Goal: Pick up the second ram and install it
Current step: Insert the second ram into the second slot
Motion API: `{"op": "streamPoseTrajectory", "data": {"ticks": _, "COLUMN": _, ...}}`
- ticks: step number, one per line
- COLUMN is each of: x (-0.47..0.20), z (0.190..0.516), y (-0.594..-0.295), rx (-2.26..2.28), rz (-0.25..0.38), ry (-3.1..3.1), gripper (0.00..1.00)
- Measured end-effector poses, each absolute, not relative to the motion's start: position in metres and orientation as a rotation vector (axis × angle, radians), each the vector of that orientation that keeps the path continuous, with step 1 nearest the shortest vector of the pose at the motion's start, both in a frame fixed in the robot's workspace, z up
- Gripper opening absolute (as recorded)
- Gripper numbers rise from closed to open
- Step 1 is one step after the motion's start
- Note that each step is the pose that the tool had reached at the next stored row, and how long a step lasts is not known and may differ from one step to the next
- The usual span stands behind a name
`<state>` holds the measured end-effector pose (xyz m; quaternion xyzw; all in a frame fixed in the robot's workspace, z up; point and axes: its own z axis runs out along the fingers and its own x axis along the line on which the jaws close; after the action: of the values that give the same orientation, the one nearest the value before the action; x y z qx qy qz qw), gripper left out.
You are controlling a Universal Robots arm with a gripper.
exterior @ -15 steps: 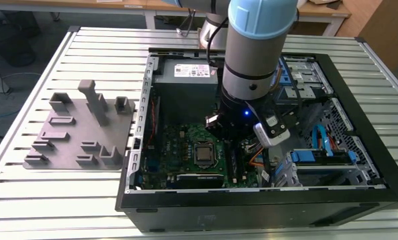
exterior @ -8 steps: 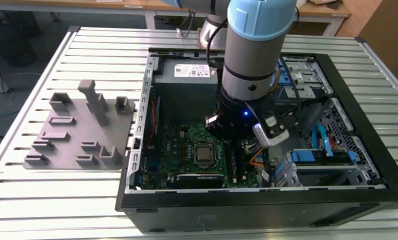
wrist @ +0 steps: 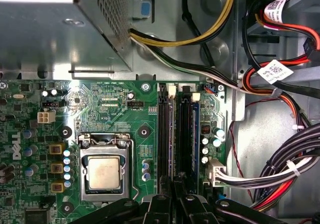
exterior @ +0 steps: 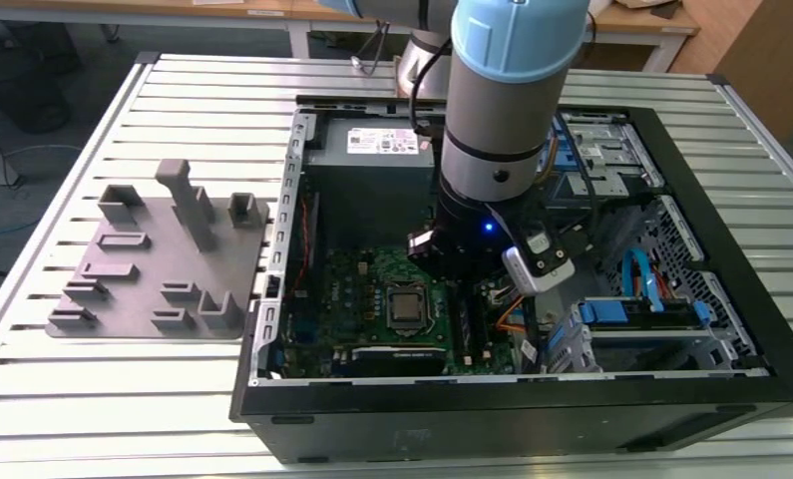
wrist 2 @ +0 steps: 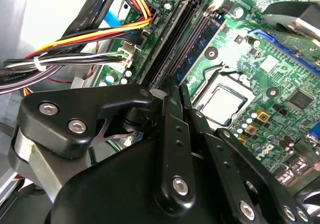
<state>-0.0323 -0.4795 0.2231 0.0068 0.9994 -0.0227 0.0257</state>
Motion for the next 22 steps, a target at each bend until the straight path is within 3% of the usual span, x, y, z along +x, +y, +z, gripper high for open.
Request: {"op": "streamPoseTrajectory", "data": {"ticks": 22, "x": -0.0296, "z": 0.2201, "y": -0.4793, "rx": 0.021, "rz": -0.071, "ry": 3.089, "gripper": 0.14}}
